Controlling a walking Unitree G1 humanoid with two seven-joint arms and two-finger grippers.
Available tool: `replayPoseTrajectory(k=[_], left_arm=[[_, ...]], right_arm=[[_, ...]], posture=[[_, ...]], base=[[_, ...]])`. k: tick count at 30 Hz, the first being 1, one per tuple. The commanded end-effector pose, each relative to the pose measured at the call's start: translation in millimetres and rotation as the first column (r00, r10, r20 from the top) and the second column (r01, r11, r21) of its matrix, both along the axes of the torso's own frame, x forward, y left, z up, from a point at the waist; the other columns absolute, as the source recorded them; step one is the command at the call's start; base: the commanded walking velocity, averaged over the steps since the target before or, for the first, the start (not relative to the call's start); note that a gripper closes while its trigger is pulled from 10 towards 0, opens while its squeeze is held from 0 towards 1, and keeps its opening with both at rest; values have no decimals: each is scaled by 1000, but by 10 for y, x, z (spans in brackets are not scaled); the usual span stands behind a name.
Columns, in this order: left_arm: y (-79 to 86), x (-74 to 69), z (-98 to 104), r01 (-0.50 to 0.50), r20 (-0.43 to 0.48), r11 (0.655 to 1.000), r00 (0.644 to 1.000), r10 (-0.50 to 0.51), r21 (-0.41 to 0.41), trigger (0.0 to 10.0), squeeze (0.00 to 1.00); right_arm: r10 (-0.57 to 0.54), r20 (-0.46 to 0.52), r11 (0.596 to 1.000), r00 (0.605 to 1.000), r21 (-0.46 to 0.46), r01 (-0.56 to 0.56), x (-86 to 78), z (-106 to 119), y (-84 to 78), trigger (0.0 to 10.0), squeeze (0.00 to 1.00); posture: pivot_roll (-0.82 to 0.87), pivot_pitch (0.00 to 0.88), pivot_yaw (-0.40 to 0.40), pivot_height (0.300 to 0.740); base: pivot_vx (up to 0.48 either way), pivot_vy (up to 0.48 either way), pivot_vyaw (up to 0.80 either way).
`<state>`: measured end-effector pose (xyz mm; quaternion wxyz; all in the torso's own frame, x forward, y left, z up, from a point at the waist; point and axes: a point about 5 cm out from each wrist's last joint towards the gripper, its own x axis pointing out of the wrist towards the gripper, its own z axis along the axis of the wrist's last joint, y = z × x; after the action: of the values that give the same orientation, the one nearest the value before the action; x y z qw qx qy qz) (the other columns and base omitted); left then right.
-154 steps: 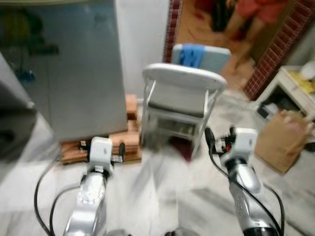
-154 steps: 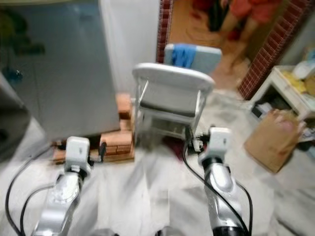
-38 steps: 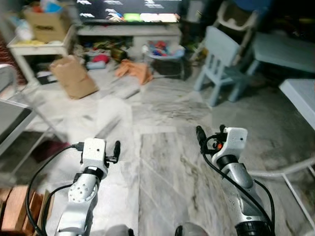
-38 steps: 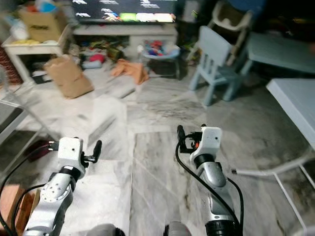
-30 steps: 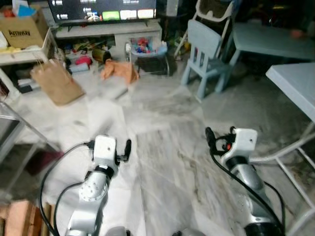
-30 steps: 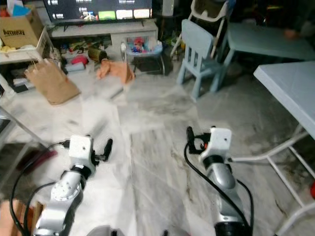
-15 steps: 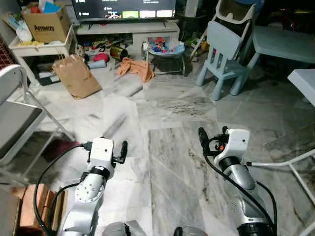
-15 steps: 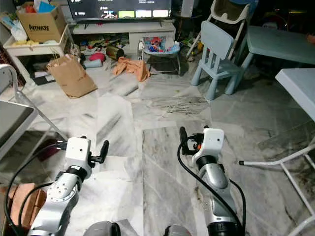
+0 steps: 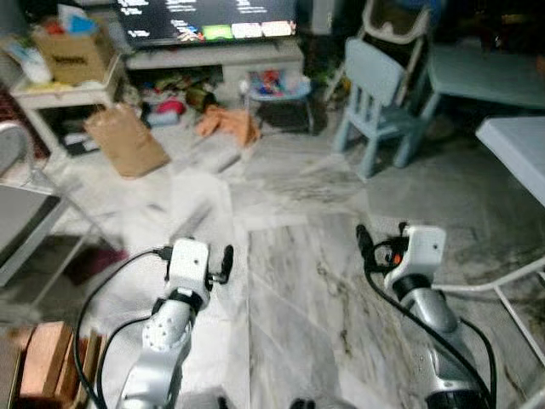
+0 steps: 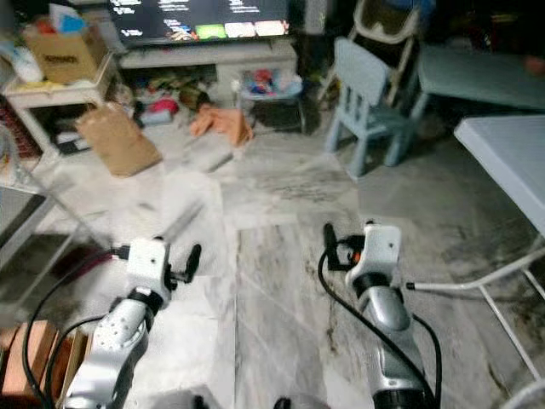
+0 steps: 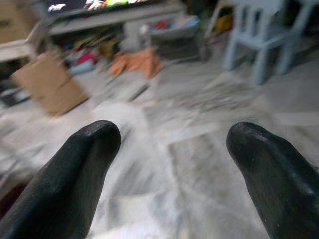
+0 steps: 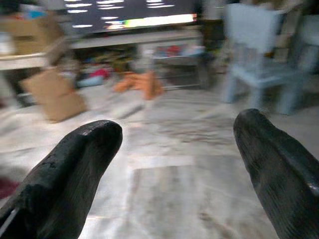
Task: Restocking fridge
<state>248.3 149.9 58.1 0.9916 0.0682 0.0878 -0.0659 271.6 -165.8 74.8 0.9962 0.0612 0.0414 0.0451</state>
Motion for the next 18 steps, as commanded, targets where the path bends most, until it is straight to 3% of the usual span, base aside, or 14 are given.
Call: replayPoseTrajectory(k=[1, 9, 12, 18], left_arm=[[-44, 4, 6, 0, 2, 1000, 1000, 0, -7, 10000, 0], [-32, 3, -7, -1, -1, 1000, 1000, 1, -1, 10000, 0], [-2, -2, -8, -12, 2, 1000, 1000, 12, 5, 10000, 0], [108, -49, -48, -50, -7, 998, 999, 50, 23, 10000, 0]], right_arm=[[0, 13, 1000, 1000, -14, 0, 13, 36, -48, 10000, 0], [-1, 14, 1000, 1000, -15, 1, 20, 38, -56, 10000, 0], [-11, 14, 1000, 1000, -15, 11, 22, 40, -65, 10000, 0], [-93, -21, 995, 995, -39, 92, -13, -18, -142, 10000, 0]], posture=[[51, 38, -10, 740], [50, 31, -9, 740], [50, 30, -9, 740], [48, 28, -4, 740]], base=[[0, -382, 781], [0, -276, 773], [0, 0, 463], [0, 0, 0]])
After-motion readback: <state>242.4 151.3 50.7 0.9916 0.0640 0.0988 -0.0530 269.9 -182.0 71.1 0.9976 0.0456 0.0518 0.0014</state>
